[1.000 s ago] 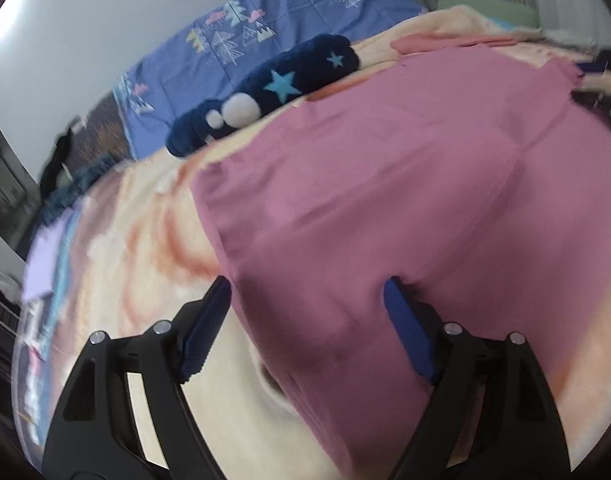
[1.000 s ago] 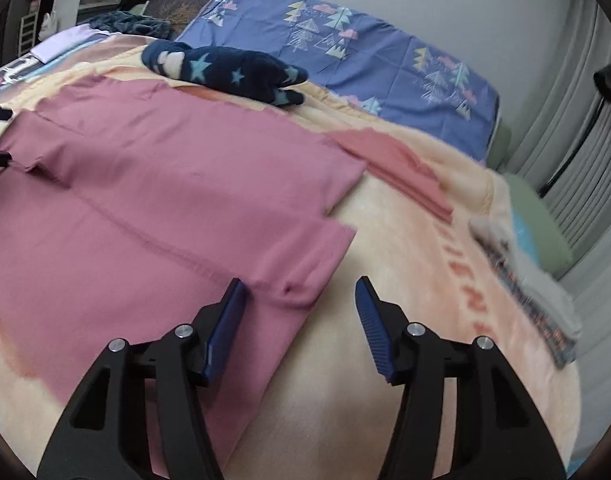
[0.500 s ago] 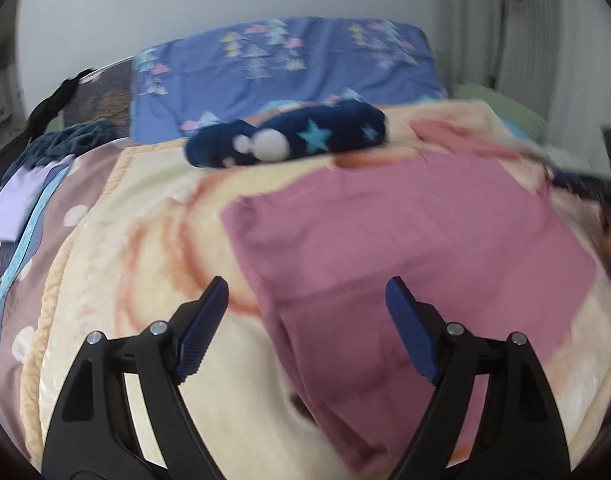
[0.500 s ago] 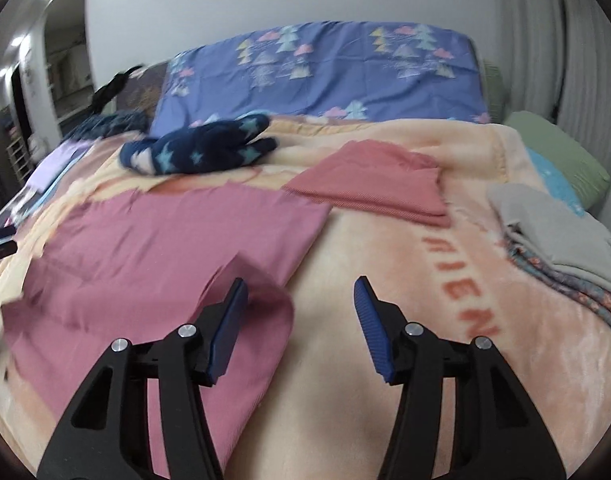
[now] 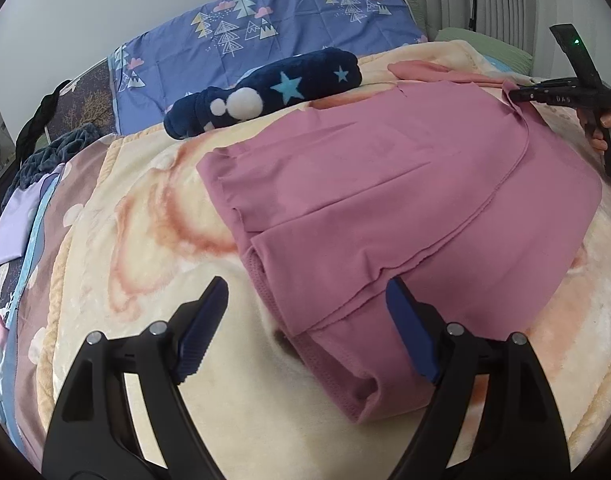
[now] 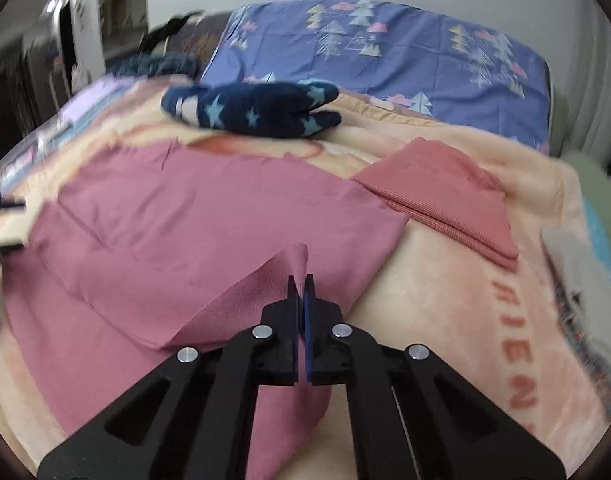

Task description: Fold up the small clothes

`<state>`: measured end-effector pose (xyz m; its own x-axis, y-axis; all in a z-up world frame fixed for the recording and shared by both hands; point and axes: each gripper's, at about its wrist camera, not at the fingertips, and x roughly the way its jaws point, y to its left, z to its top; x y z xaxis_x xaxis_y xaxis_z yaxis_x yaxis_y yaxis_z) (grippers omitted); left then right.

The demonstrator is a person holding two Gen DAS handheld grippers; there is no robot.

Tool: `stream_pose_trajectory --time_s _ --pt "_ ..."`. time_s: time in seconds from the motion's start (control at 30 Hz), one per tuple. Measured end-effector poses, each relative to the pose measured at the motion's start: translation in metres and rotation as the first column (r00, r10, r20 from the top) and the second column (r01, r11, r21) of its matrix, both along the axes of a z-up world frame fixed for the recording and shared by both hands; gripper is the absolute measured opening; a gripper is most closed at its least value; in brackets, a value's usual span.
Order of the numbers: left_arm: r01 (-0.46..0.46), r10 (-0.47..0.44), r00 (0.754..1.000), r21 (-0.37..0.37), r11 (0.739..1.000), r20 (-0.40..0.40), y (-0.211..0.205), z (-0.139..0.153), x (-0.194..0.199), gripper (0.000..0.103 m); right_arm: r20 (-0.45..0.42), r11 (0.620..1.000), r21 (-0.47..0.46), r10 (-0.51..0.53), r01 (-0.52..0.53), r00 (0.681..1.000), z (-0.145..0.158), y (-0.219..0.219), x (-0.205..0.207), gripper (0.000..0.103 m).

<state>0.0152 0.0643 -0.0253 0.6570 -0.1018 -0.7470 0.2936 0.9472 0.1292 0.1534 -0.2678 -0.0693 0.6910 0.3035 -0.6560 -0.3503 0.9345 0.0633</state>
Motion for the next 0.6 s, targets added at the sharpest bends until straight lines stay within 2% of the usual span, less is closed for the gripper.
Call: stream_pose_trajectory --time_s 0.07,0.13,0.2,0.37,0.47,0.6 --pt "-0.003 0.003 1.000 -0.013 1.000 -0.005 0.005 0.001 0.001 0.083 -0.069 0.985 0.129 -0.105 0.113 0.992 -0.006 -0.028 0.012 0.002" --pt "-0.001 0.001 1.000 -0.018 1.000 -0.012 0.006 0.000 0.002 0.083 -0.161 0.961 0.208 -0.149 0.181 0.976 -0.020 -0.045 0.020 0.002" --pt "0.012 -0.012 1.000 -0.020 1.000 -0.012 0.004 0.000 0.002 0.083 -0.197 0.960 0.202 -0.156 0.196 0.968 -0.031 -0.044 0.020 0.002" --pt "0.104 -0.104 0.995 -0.006 0.995 -0.009 -0.015 -0.001 -0.002 0.086 -0.194 0.967 0.169 -0.159 0.192 0.968 -0.036 -0.032 0.015 0.002" --pt "0.189 -0.189 0.982 0.066 0.980 -0.013 -0.038 -0.006 -0.006 0.086 -0.205 0.961 0.190 -0.160 0.199 0.966 -0.038 -0.037 0.017 0.002" --pt "0.221 -0.227 0.974 0.257 0.941 -0.003 -0.070 -0.024 0.002 0.088 -0.208 0.956 0.211 -0.160 0.204 0.965 -0.040 -0.040 0.018 0.002"
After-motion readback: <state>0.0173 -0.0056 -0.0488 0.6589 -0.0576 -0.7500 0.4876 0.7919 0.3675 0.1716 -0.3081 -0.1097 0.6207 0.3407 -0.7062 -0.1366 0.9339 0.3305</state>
